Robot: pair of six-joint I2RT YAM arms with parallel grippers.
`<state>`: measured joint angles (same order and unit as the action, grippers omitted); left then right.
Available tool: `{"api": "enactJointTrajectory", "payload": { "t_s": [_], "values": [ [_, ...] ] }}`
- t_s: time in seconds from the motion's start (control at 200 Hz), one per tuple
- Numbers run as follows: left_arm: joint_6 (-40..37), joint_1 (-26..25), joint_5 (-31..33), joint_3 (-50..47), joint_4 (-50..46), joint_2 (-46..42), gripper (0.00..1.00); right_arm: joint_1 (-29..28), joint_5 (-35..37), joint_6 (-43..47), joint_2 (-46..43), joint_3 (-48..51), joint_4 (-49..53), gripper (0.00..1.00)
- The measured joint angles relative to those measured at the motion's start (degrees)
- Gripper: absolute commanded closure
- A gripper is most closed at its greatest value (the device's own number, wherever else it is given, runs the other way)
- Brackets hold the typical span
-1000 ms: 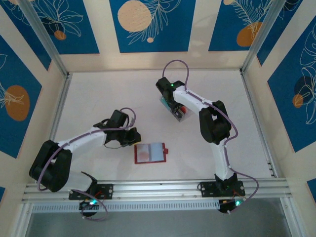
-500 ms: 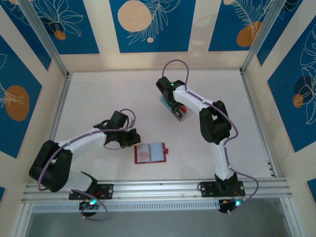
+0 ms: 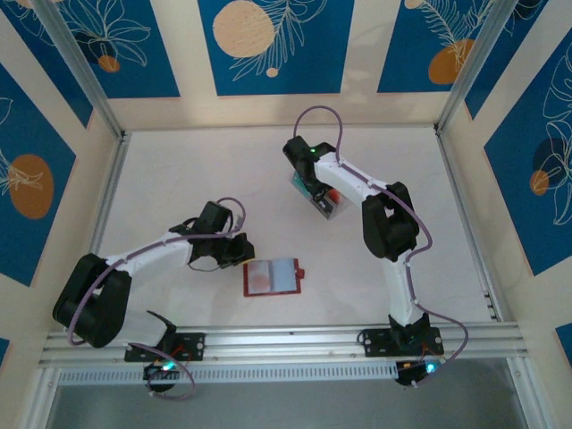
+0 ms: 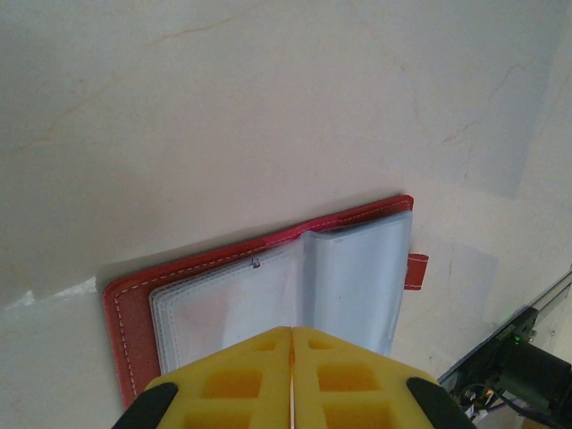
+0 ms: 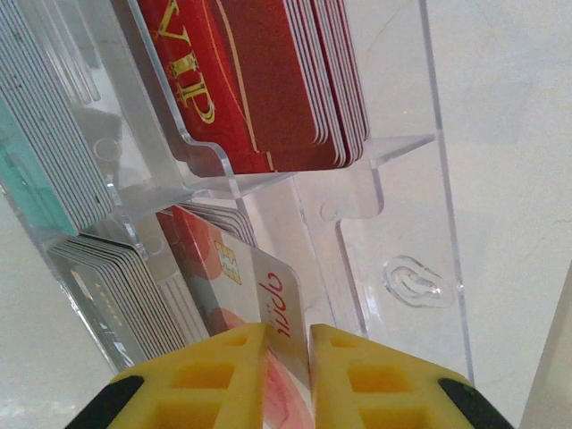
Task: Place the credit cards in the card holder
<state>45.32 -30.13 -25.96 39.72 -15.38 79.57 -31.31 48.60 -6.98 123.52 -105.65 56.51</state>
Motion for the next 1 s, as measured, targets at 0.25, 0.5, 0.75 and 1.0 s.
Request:
{"api": "enactJointTrajectory", "payload": {
  "t_s": [0.25, 0.5, 0.75, 1.0],
  "values": [
    [0.2, 0.0, -0.2, -0.2, 0.0, 0.0, 0.92, -0.1, 0.0, 0.7, -0.1, -1.3, 1.5, 0.87],
    [0.2, 0.0, -0.2, -0.3, 0.0, 0.0, 0.92, -1.0, -0.5, 1.1, -0.5, -2.4, 3.6, 0.89],
    [0.2, 0.0, -0.5, -0.3, 0.0, 0.0, 0.92, -1.4, -2.2, 1.9, -0.5, -3.8, 5.6, 0.94],
    [-0.4, 0.0, -0.6, -0.2, -0.6, 0.0, 0.92, -2.1, -3.0, 2.5, -0.7, -6.4, 7.8, 1.0]
  ]
}}
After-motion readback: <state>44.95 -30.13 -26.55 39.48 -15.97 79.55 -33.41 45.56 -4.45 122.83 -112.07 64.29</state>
